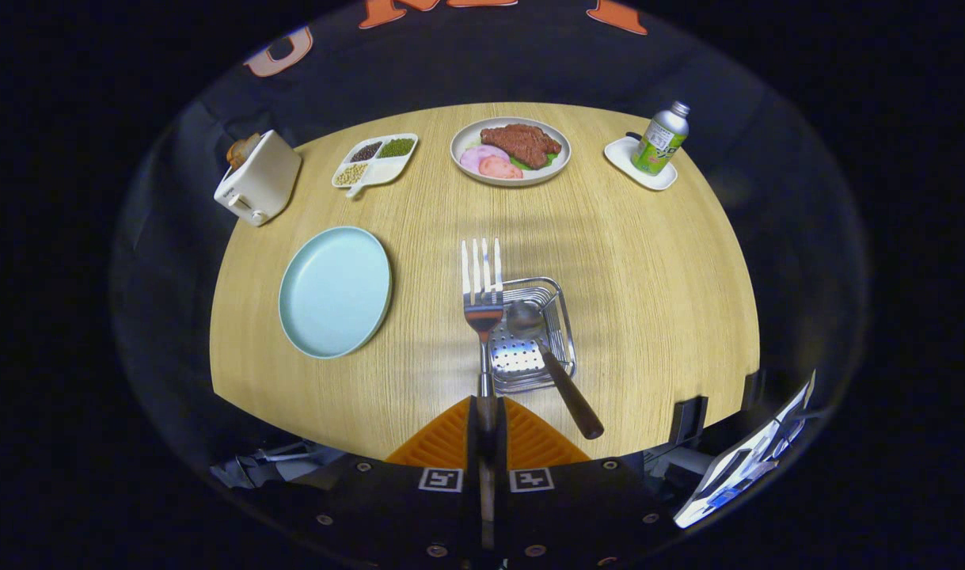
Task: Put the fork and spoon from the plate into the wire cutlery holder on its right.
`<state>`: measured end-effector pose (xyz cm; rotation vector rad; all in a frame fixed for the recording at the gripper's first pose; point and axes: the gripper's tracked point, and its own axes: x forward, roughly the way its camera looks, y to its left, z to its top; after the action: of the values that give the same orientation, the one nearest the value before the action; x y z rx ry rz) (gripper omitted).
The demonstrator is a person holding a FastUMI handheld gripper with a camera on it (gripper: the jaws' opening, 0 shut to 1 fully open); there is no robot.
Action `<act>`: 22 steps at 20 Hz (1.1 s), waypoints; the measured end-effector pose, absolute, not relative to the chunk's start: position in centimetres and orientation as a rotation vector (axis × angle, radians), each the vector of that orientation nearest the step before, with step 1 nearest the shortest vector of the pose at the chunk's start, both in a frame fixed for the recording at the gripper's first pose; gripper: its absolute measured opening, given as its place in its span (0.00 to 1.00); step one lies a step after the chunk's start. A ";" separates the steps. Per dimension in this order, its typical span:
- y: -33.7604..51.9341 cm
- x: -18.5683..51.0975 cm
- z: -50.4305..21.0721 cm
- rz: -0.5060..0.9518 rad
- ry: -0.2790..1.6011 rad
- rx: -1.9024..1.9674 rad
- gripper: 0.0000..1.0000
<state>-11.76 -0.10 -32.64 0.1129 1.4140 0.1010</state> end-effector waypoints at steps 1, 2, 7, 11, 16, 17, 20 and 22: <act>-0.6 -12.1 -32.8 0.113 1.437 0.086 0.07; -1.0 -12.3 -33.0 0.122 1.460 0.069 0.07; -1.3 -14.0 -33.8 0.207 1.606 0.023 0.07; -2.2 -13.6 -34.5 0.224 1.686 -0.021 0.07; -3.0 -13.6 -35.2 0.237 1.767 -0.065 0.07; -2.8 -13.4 -35.3 0.239 1.767 -0.057 0.07; -1.9 -12.3 -35.1 0.245 1.734 0.014 0.10; -2.0 -11.6 -34.6 0.246 1.689 0.033 0.14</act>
<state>-11.55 -1.98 -34.63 0.0327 1.6885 0.2456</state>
